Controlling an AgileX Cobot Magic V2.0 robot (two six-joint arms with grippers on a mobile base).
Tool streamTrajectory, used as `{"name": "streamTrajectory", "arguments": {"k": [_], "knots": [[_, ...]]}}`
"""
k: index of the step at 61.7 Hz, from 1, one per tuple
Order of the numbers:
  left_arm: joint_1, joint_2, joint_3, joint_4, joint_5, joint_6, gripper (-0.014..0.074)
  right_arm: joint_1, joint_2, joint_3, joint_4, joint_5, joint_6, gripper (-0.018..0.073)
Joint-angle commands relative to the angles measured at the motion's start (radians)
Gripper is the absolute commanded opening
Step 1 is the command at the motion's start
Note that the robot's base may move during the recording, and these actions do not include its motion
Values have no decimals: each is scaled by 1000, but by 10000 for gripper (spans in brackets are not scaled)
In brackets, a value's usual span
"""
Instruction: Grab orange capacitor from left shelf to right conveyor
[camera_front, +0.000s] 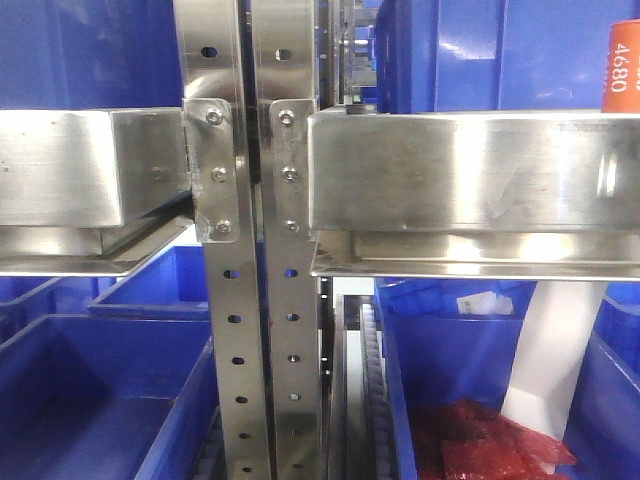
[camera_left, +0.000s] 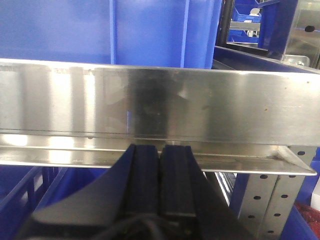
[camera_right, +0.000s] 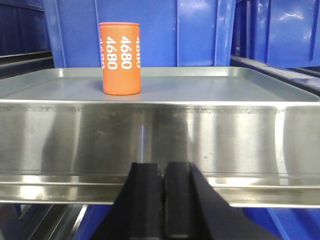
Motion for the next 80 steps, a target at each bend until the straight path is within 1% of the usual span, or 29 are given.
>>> {"name": "streamTrajectory", "arguments": {"k": [1, 51, 60, 67, 71, 80], "knots": [[2, -13, -2, -3, -89, -2, -127, -7, -14, -4, 0, -90, -7, 57], [2, -13, -2, -3, -89, -2, -127, -7, -14, -4, 0, -90, -7, 57], [2, -13, -2, -3, -89, -2, -127, -7, -14, -4, 0, -117, -7, 57], [2, -13, -2, -3, -89, -2, -127, -7, -14, -6, 0, -170, -7, 57], [2, -13, -2, -3, -89, -2, -127, -7, -14, -23, 0, -173, -7, 57], [2, -13, -2, -3, -89, -2, -127, -7, -4, -133, 0, -115, -7, 57]]}}
